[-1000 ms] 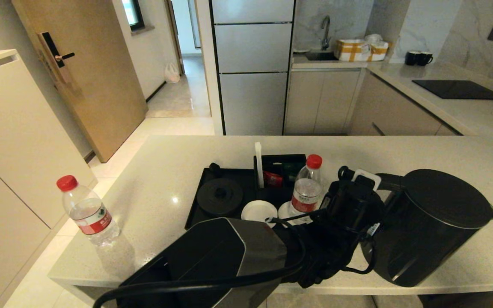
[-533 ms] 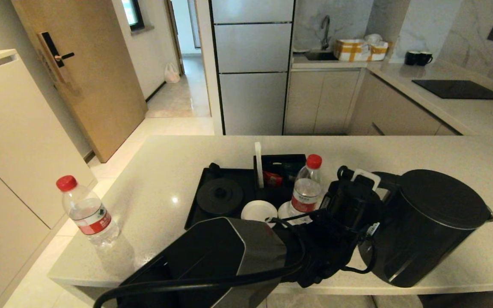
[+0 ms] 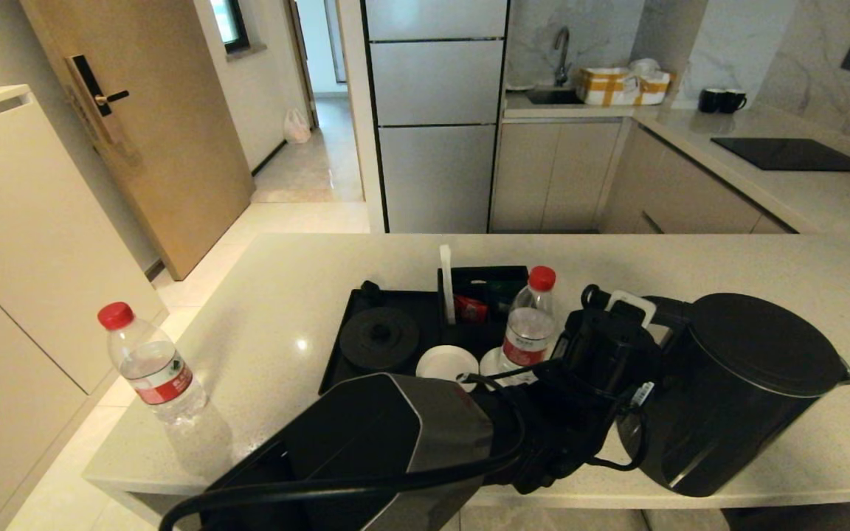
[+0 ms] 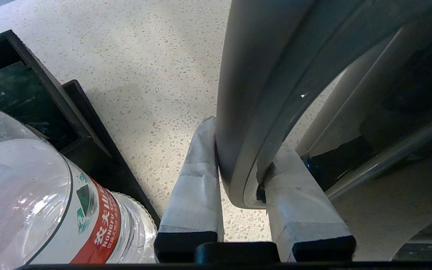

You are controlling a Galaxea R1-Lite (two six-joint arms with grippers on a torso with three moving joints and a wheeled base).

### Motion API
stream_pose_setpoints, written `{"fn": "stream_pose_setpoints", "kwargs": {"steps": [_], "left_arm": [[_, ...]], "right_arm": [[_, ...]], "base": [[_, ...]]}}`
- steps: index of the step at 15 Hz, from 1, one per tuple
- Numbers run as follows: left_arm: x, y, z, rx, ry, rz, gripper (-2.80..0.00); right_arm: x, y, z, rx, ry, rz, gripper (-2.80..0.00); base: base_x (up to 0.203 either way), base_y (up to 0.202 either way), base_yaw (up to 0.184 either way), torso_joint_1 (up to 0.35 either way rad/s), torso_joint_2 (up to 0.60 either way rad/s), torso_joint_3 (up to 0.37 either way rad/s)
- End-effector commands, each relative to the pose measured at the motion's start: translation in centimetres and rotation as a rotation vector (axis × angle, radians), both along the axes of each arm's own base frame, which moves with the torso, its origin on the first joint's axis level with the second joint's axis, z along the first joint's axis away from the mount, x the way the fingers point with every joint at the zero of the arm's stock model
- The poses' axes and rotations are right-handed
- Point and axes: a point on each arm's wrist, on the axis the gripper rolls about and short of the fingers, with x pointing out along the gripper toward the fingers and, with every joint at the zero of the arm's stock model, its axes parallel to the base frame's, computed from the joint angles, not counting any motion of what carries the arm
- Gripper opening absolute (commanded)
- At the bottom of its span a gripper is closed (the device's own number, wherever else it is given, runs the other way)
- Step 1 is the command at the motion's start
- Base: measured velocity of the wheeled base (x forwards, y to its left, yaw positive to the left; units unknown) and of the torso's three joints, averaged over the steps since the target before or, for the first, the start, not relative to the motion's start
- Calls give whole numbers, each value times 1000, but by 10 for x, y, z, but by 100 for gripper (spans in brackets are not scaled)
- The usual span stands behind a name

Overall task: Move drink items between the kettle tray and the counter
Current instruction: Return the kettle to its original position

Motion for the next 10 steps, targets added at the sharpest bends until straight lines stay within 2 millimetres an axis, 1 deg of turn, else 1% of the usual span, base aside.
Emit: {"fn": "stream_pose_setpoints", "kwargs": {"steps": [1,2,3,4,7,9,10], "left_arm": [[0,1,5,-10,-7,2,-280],[0,1,6,-13,-9,2,-280],[-2,3,22,-40,-24,2,-280],[-3,5,31,-55,-32,2,-280],[-4,6,37,-65,-38,1,-280],[-5,9,48,-76,-45,2,-280],[-5,10,49,-74,-44,3,-280]], "right_arm": [[0,0,0,0,-1,0,-280],[0,0,0,0,1,0,-280],[0,0,0,0,-1,0,-280],[0,0,0,0,1,0,-280],[0,0,0,0,1,0,-280],[0,0,0,0,1,0,-280],[0,0,0,0,1,0,-280]], "base": [[0,0,0,0,0,0],[0,0,0,0,0,0],[0,0,0,0,0,0],[0,0,0,0,0,0],[0,0,0,0,0,0],[0,0,0,0,0,0],[0,0,0,0,0,0]]}}
